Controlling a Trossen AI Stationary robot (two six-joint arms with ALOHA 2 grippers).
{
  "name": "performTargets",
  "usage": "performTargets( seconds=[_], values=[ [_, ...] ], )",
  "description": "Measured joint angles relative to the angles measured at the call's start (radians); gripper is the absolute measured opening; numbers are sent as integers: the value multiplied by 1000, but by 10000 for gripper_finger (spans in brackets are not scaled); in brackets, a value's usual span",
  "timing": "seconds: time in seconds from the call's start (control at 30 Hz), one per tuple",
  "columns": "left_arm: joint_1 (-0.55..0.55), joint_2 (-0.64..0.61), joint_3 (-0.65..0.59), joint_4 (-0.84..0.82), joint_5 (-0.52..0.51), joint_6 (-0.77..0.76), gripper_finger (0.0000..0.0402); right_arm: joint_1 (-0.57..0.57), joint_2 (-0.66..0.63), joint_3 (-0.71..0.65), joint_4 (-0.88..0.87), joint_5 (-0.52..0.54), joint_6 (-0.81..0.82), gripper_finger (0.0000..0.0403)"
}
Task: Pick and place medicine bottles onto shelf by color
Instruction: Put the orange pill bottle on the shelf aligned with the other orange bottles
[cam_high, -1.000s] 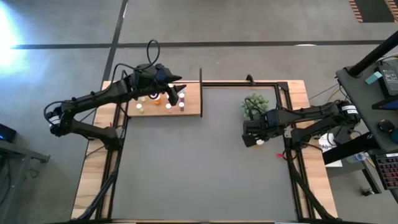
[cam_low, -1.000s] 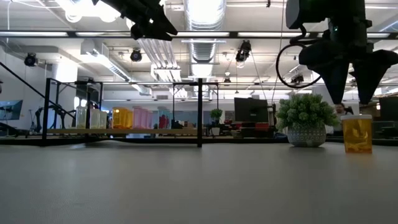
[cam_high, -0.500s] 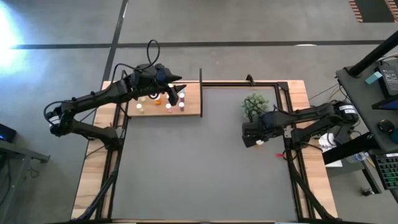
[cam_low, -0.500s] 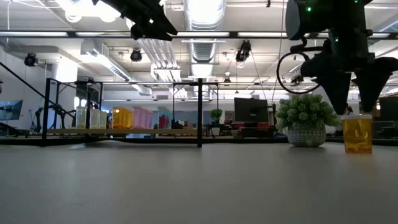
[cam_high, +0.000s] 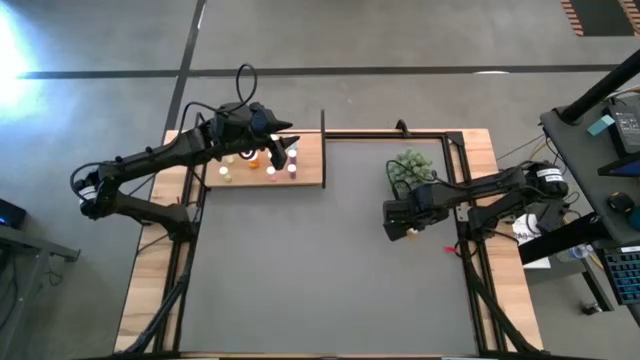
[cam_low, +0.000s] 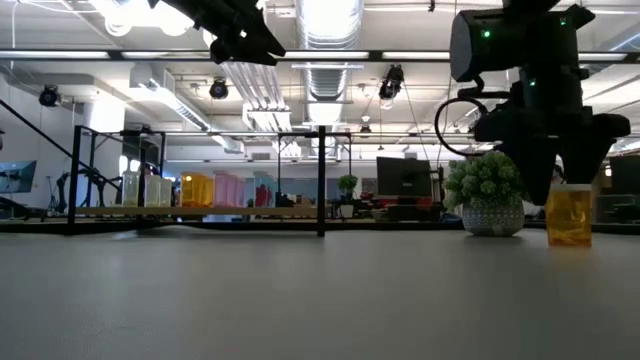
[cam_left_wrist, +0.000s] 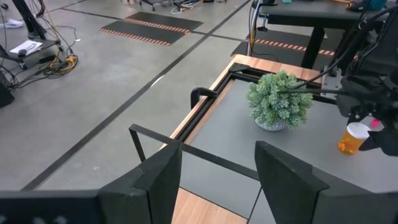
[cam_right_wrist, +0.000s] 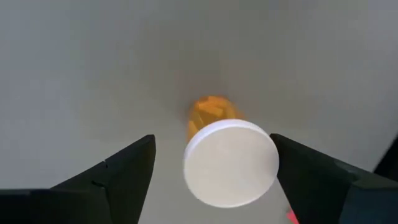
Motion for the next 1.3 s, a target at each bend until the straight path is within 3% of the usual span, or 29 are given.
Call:
performTargets(
  seconds=[0.43, 0.63, 0.9, 1.3],
  values=[
    [0, 0, 0, 0, 0, 0, 187, 0, 44, 0, 30, -53, -39, 205],
    [0, 0, 0, 0, 0, 0, 187, 0, 37, 53, 47, -65, -28, 197],
    [0, -6, 0, -22, 0, -2, 187, -5, 108, 243, 52, -46, -50, 211],
    [0, -87, 0, -222, 0, -10, 187, -24, 472, 663, 42, -48, -397, 205]
  ],
)
